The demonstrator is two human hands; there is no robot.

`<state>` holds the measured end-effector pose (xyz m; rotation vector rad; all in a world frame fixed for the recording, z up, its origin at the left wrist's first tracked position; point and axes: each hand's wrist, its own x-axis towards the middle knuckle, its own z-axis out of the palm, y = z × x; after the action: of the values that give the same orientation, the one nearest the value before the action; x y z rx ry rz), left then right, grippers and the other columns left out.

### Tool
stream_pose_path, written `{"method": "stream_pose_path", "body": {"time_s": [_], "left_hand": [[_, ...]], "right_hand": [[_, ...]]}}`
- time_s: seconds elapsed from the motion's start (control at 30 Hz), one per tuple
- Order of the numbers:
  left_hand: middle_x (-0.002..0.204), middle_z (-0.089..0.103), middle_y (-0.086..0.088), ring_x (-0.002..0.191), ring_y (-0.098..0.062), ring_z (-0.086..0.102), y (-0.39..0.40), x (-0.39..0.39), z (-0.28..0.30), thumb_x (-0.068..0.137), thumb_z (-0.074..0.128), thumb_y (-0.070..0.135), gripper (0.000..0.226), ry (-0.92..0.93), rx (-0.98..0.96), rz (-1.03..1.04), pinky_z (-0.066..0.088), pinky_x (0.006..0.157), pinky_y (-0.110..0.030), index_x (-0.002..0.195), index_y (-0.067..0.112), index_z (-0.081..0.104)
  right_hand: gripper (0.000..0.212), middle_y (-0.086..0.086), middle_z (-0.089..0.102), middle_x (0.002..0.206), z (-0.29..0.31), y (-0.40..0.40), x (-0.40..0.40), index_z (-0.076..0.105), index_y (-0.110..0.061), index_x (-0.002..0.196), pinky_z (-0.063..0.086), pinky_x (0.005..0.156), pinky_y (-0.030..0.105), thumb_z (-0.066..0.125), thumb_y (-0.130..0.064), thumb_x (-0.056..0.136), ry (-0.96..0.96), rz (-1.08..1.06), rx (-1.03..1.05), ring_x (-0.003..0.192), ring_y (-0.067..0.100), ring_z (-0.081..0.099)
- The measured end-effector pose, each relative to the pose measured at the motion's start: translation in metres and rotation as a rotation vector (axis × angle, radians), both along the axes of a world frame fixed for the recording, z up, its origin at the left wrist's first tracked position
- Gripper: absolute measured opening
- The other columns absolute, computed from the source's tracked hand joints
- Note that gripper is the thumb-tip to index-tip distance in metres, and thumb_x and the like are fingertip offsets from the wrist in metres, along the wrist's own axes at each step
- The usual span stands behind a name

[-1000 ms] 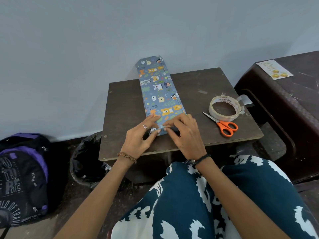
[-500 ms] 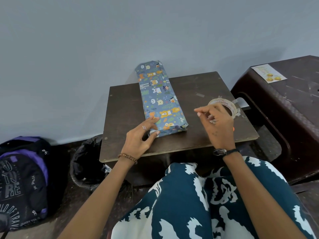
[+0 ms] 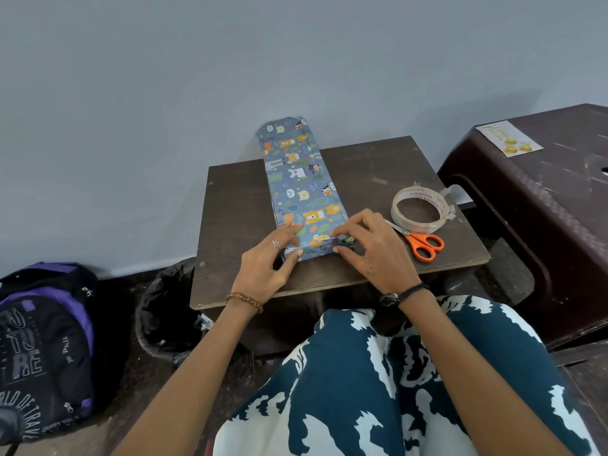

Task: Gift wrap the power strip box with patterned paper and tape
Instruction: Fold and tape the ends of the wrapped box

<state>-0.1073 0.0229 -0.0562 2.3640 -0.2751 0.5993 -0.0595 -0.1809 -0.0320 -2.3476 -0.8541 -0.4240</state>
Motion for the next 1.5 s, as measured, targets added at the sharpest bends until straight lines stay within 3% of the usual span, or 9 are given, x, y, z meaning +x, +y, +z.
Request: {"method": "stream_pose_path", "body": {"time_s": [0.27, 0.37, 0.63, 0.8, 0.97, 1.1, 1.27, 1.37, 1.5], "left_hand": [[0.119, 0.063, -0.008, 0.123, -0.015, 0.049, -0.001, -0.001, 0.000, 0.082, 0.068, 0.008, 0.039, -0.014, 0.020, 0.005, 0.036, 0.104, -0.017, 0.119, 0.004, 0.060], [0.125, 0.059, -0.010, 0.119, -0.017, 0.053, -0.002, -0.002, 0.001, 0.081, 0.068, 0.006, 0.040, -0.012, 0.027, 0.011, 0.041, 0.100, -0.024, 0.120, 0.004, 0.059], [0.121, 0.062, -0.010, 0.119, -0.018, 0.053, -0.005, -0.002, 0.001, 0.082, 0.064, 0.009, 0.037, -0.053, 0.079, 0.018, 0.041, 0.089, -0.015, 0.119, 0.004, 0.060], [0.123, 0.061, -0.010, 0.113, -0.016, 0.057, -0.005, -0.003, 0.001, 0.083, 0.063, 0.012, 0.039, -0.075, 0.081, 0.017, 0.050, 0.082, -0.025, 0.121, 0.005, 0.060], [0.124, 0.060, -0.013, 0.101, -0.023, 0.066, -0.005, -0.003, 0.001, 0.081, 0.065, 0.008, 0.039, -0.084, 0.082, 0.000, 0.056, 0.074, -0.035, 0.120, 0.003, 0.060], [0.124, 0.060, -0.012, 0.099, -0.022, 0.066, -0.005, -0.003, 0.000, 0.080, 0.066, 0.007, 0.039, -0.095, 0.081, 0.002, 0.058, 0.069, -0.035, 0.119, 0.004, 0.061], [0.121, 0.062, -0.012, 0.107, -0.023, 0.063, -0.005, -0.002, 0.000, 0.080, 0.067, 0.007, 0.039, -0.108, 0.096, 0.011, 0.059, 0.070, -0.037, 0.118, 0.004, 0.061], [0.120, 0.063, -0.011, 0.110, -0.018, 0.059, -0.005, -0.002, 0.000, 0.079, 0.066, 0.009, 0.036, -0.123, 0.110, 0.016, 0.057, 0.069, -0.034, 0.114, 0.005, 0.063], [0.122, 0.061, -0.011, 0.107, -0.022, 0.062, -0.004, -0.003, 0.001, 0.080, 0.065, 0.011, 0.036, -0.101, 0.110, 0.022, 0.056, 0.072, -0.035, 0.115, 0.005, 0.063]], "right_hand": [[0.025, 0.008, 0.051, 0.094, 0.012, 0.001, 0.011, 0.062, -0.011, 0.091, 0.044, 0.065, 0.029, 0.071, -0.031, 0.080, 0.086, 0.090, -0.138, 0.080, 0.019, 0.049], [0.029, 0.004, 0.043, 0.090, 0.023, 0.004, 0.020, 0.055, -0.012, 0.088, 0.035, 0.061, 0.024, 0.063, -0.039, 0.084, 0.147, 0.166, -0.236, 0.069, 0.017, 0.043], [0.011, 0.000, 0.038, 0.091, 0.048, 0.012, 0.038, 0.054, -0.012, 0.094, 0.032, 0.064, 0.029, 0.046, -0.018, 0.091, 0.246, 0.238, -0.540, 0.070, 0.025, 0.046], [0.012, 0.000, 0.042, 0.104, 0.060, 0.014, 0.038, 0.059, -0.013, 0.096, 0.038, 0.069, 0.031, 0.051, -0.013, 0.087, 0.354, 0.190, -0.645, 0.079, 0.025, 0.052], [0.020, 0.005, 0.044, 0.114, 0.067, 0.014, 0.020, 0.060, -0.009, 0.103, 0.041, 0.067, 0.036, 0.050, -0.021, 0.092, 0.185, 0.102, -0.709, 0.089, 0.028, 0.056], [0.020, 0.001, 0.045, 0.113, 0.058, 0.007, 0.001, 0.061, -0.016, 0.102, 0.044, 0.065, 0.033, 0.049, -0.028, 0.092, 0.080, 0.029, -0.637, 0.098, 0.019, 0.053], [0.016, -0.001, 0.050, 0.108, 0.030, 0.002, -0.023, 0.060, -0.016, 0.098, 0.038, 0.070, 0.020, 0.049, -0.027, 0.093, 0.019, -0.105, -0.391, 0.096, 0.013, 0.052], [0.009, 0.006, 0.057, 0.093, 0.016, 0.005, -0.041, 0.062, -0.008, 0.086, 0.047, 0.063, 0.026, 0.059, -0.017, 0.089, -0.015, -0.182, -0.208, 0.082, 0.019, 0.059], [0.013, 0.007, 0.059, 0.076, 0.004, 0.006, -0.049, 0.061, -0.005, 0.072, 0.047, 0.051, 0.025, 0.071, -0.006, 0.079, -0.189, -0.188, -0.136, 0.062, 0.019, 0.059]]}}
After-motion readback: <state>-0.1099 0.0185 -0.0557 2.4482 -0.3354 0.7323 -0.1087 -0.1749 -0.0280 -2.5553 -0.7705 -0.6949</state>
